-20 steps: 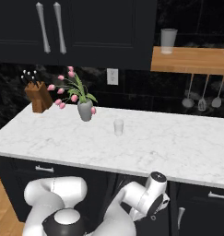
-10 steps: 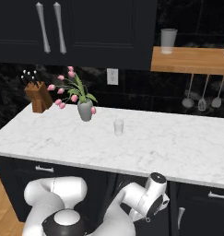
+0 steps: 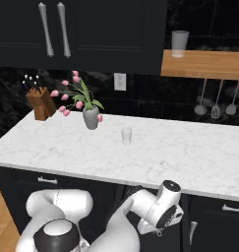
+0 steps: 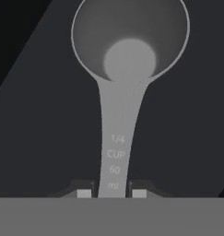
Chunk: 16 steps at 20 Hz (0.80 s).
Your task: Pick the measuring cup from the drawer and place it on the counter.
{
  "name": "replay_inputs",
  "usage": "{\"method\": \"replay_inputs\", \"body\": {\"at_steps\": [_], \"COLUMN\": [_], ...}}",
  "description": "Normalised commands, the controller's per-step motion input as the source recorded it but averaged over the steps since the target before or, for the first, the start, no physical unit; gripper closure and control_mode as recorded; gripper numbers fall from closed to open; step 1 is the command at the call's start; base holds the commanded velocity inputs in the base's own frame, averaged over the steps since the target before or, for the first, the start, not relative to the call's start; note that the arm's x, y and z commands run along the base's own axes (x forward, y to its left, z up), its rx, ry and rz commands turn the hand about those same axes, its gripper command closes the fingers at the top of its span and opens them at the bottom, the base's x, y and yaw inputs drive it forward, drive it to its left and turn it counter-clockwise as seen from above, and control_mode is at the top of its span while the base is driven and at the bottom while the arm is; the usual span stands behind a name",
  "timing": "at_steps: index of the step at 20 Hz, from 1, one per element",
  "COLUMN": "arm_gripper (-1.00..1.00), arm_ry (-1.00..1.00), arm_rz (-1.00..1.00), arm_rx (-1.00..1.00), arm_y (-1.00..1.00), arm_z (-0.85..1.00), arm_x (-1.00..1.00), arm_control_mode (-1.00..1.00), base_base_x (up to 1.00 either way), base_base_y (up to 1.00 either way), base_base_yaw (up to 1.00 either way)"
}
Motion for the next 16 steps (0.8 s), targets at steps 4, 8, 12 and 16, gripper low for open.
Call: {"method": "replay_inputs", "body": {"at_steps": [4,8,12,16], "arm_gripper": [1.00,1.00,1.00,1.00], "arm_ry": [0.00,0.00,0.00,0.00], "arm_rz": [-0.05,-0.08,-0.14,-0.13], "arm_rx": [0.00,0.00,0.00,0.00], "arm_y": [-0.01,0.00,0.00,0.00], "arm_z": [0.76,0.77,0.96,1.00], "arm_x": [-0.70,-0.75,-0.55,-0.36], "arm_control_mode": [-1.00,-1.00,-1.00,-1.00], "base_base_x": [0.00,0.00,0.00,0.00], "base_base_y": [0.00,0.00,0.00,0.00], "base_base_yaw": [0.00,0.00,0.00,0.00]}}
